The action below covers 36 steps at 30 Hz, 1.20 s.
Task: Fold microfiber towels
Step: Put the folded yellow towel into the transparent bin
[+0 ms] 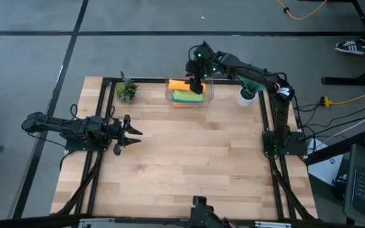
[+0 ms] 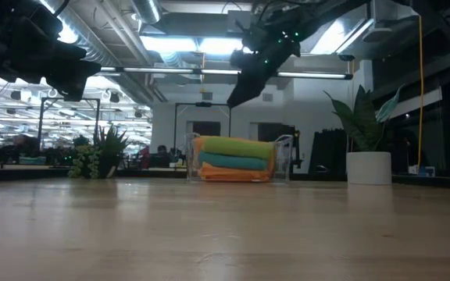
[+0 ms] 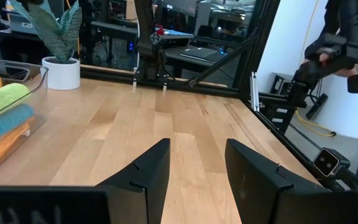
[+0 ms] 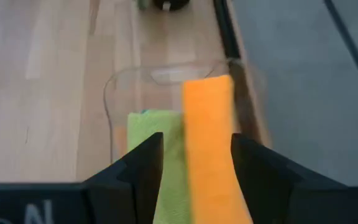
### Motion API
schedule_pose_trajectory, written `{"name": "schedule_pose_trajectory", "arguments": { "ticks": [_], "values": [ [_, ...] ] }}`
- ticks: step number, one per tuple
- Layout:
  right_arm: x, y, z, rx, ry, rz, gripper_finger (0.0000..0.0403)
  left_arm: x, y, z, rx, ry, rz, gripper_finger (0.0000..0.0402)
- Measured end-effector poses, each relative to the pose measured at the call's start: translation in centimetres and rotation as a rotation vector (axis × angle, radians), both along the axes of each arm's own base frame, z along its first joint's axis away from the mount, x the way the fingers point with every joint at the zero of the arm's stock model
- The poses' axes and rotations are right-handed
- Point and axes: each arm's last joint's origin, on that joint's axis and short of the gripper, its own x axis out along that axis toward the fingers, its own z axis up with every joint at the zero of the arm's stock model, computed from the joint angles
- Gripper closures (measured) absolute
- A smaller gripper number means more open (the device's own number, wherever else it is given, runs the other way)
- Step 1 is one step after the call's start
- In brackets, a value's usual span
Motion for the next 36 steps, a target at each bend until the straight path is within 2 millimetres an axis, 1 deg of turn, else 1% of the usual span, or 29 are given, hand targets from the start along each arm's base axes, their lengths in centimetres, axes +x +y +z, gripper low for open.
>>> {"name": "schedule_pose_trajectory", "arguments": {
  "ticks": [5, 9, 12, 21, 22, 24, 26, 28, 31, 33, 36],
  "values": [
    [-0.3, 0.2, -1.7, 0.067, 0.045, -0.034, 0.0212, 0.0, 0.0, 0.0, 0.0, 0.0, -0.001, 0.0255],
    [-0.5, 0.2, -2.5, 0.079, 0.071, -0.072, 0.0212, 0.0, 0.0, 0.0, 0.0, 0.0, 0.0, 0.0255],
    [-0.5, 0.1, -2.5, 0.058, 0.083, -0.106, 0.0212, 0.0, 0.0, 0.0, 0.0, 0.0, 0.0, 0.0255],
    [-0.2, -0.1, -2.2, 0.037, 0.037, -0.111, 0.0212, 0.0, 0.0, 0.0, 0.0, 0.0, -0.001, 0.0255],
    [-0.2, 0.1, -2.3, 0.067, 0.036, -0.12, 0.0212, 0.0, 0.0, 0.0, 0.0, 0.0, 0.0, 0.0255],
    [-0.2, 0.5, -2.4, 0.198, 0.025, -0.155, 0.0212, 0.0, 0.0, 0.0, 0.0, 0.0, -0.001, 0.0255],
    [-0.6, 1.3, -1.7, 0.321, 0.013, -0.149, 0.0212, 0.0, 0.0, 0.0, 0.0, 0.0, -0.001, 0.0255],
    [-0.9, 2.5, 0.2, 0.357, -0.031, -0.125, 0.0215, 0.0, 0.0, 0.0, 0.0, 0.0, -0.001, 0.0255],
    [-1.9, 5.0, 3.1, 0.331, -0.05, -0.101, 0.0226, 0.0, 0.0, 0.0, 0.0, 0.0, 0.0, 0.0255],
    [-2.5, 6.9, 4.6, 0.287, -0.015, -0.127, 0.0235, 0.0, 0.0, 0.0, 0.0, 0.0, 0.0, 0.0255],
    [-3.7, 10.4, 5.9, 0.166, 0.014, -0.172, 0.0249, 0.0, 0.0, 0.0, 0.0, 0.0, 0.0, 0.0255]
  ]
}}
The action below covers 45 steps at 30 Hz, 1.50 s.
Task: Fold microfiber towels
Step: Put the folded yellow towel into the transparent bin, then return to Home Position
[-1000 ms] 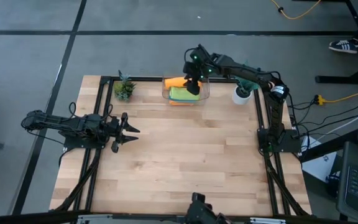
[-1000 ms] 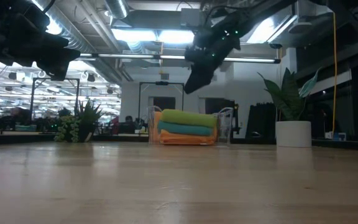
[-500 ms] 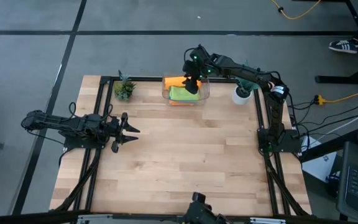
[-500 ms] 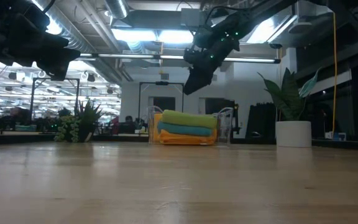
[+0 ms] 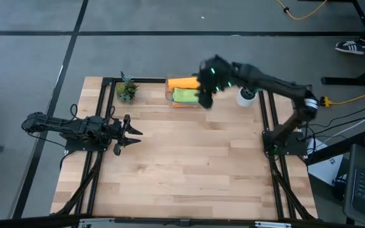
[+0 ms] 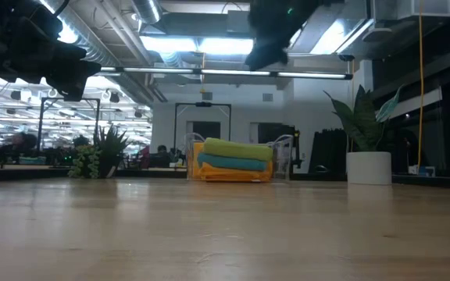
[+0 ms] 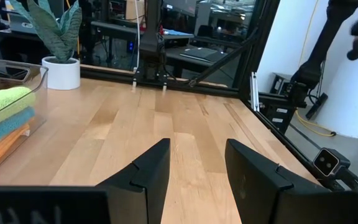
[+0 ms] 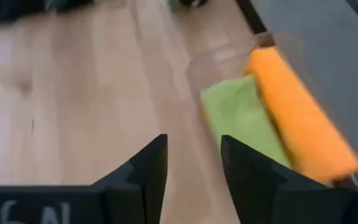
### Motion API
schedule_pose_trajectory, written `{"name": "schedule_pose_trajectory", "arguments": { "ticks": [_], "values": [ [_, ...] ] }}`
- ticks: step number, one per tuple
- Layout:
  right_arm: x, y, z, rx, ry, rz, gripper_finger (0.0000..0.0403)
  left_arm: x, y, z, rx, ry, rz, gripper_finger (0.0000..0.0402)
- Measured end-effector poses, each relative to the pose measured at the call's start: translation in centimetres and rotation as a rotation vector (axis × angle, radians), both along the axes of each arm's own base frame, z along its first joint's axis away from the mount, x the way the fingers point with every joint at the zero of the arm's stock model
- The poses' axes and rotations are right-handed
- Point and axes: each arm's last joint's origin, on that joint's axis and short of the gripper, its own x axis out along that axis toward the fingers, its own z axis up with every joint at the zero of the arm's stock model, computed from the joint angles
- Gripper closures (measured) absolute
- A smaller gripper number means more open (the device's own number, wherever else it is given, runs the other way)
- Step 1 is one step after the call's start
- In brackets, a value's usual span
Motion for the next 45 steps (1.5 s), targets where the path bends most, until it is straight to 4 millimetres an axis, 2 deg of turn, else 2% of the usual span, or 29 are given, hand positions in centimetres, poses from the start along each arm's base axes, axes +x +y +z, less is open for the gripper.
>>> {"name": "schedule_pose_trajectory", "arguments": {
  "ticks": [2, 4, 7, 11, 14, 19, 22, 25, 29, 38, 43, 45],
  "values": [
    [-1.1, 2.7, -0.6, -0.022, 0.013, 0.03, 0.0257, 0.0, 0.0, 0.0, 0.0, 0.0, -0.001, 0.0255],
    [-2.4, 5.4, -2.3, 0.017, -0.001, 0.063, 0.0264, 0.0, 0.0, 0.0, 0.0, 0.0, 0.0, 0.0255],
    [-5.2, 8.9, -4.2, 0.055, -0.125, 0.111, 0.0274, 0.0, 0.0, 0.0, 0.0, 0.0, -0.001, 0.0255],
    [-9.2, 12.0, -7.3, 0.081, -0.33, 0.158, 0.0282, 0.0, 0.0, 0.0, 0.0, 0.0, 0.0, 0.0255],
    [-12.3, 13.3, -9.5, 0.066, -0.483, 0.153, 0.0285, 0.0, 0.0, 0.0, 0.0, 0.0, 0.0, 0.0255],
    [-17.2, 13.4, -12.9, -0.009, -0.703, 0.026, 0.0285, 0.0, 0.0, 0.0, 0.0, 0.0, 0.0, 0.0255],
    [-19.1, 13.4, -14.3, -0.016, -0.74, 0.016, 0.0286, 0.0, 0.0, 0.0, 0.0, 0.0, 0.0, 0.0255],
    [-20.3, 13.4, -14.9, -0.018, -0.797, 0.017, 0.0286, 0.0, 0.0, 0.0, 0.0, 0.0, 0.0, 0.0255],
    [-21.4, 13.4, -14.5, -0.017, -0.879, 0.017, 0.0286, 0.0, 0.0, 0.0, 0.0, 0.0, 0.0, 0.0255],
    [-24.0, 13.1, -15.8, -0.03, -0.8, -0.013, 0.0286, 0.0, 0.0, 0.0, 0.0, 0.0, -0.001, 0.0255],
    [-23.9, 13.2, -15.9, -0.03, -0.798, -0.012, 0.0286, 0.0, 0.0, 0.0, 0.0, 0.0, 0.0, 0.0255],
    [-23.6, 13.2, -16.5, -0.03, -0.81, -0.011, 0.0286, 0.0, 0.0, 0.0, 0.0, -0.001, 0.0, 0.0255]
  ]
}}
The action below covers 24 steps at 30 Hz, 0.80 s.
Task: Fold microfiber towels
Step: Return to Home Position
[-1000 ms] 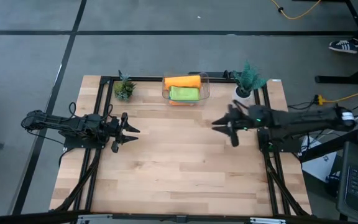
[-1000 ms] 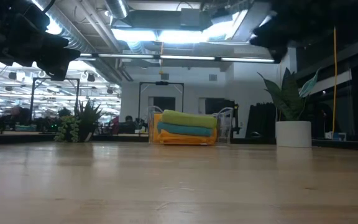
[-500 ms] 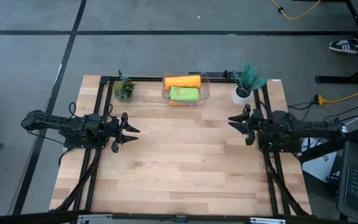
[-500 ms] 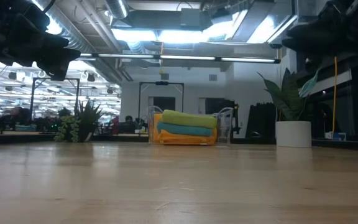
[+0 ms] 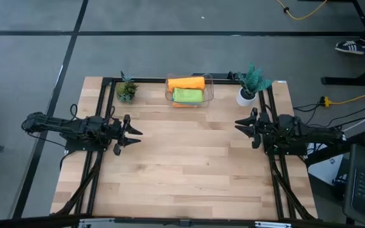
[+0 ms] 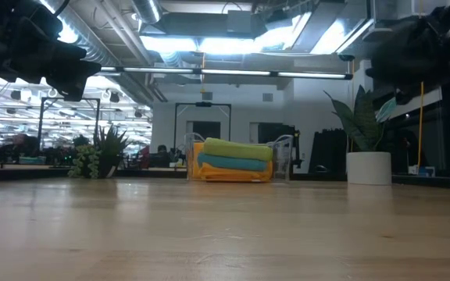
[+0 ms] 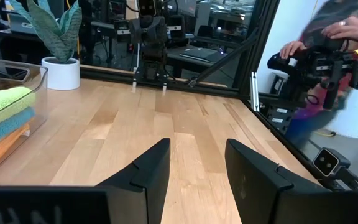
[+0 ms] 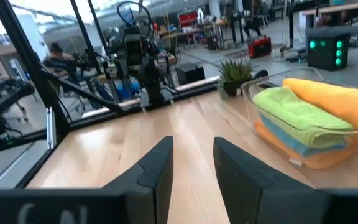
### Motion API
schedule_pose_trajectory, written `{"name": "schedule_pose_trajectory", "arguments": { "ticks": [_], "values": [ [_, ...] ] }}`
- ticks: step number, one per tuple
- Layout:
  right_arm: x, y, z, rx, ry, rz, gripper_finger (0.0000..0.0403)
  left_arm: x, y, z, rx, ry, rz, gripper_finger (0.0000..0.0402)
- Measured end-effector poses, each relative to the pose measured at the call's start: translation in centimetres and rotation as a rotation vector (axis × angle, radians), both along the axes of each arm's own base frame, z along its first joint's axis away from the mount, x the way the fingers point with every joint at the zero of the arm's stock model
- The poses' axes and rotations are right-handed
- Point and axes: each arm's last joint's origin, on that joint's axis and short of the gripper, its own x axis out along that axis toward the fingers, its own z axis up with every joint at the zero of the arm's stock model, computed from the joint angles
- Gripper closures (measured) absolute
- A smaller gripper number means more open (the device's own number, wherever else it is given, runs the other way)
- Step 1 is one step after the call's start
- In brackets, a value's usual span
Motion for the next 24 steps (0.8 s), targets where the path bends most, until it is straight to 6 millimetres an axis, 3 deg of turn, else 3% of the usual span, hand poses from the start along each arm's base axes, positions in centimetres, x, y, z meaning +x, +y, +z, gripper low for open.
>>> {"name": "schedule_pose_trajectory", "arguments": {
  "ticks": [3, 9, 24],
  "values": [
    [0.5, 0.0, -1.1, -0.004, -0.087, -0.001, 0.0286, 0.0, 0.0, 0.0, 0.0, 0.0, 0.0, 0.0255],
    [0.4, 0.0, -0.1, -0.007, -0.159, 0.0, 0.0286, 0.0, 0.0, 0.0, 0.0, 0.001, 0.0, 0.0255],
    [0.4, 0.0, -0.1, -0.007, -0.159, 0.0, 0.0286, 0.0, 0.0, 0.0, 0.0, 0.001, 0.0, 0.0255]
  ]
}}
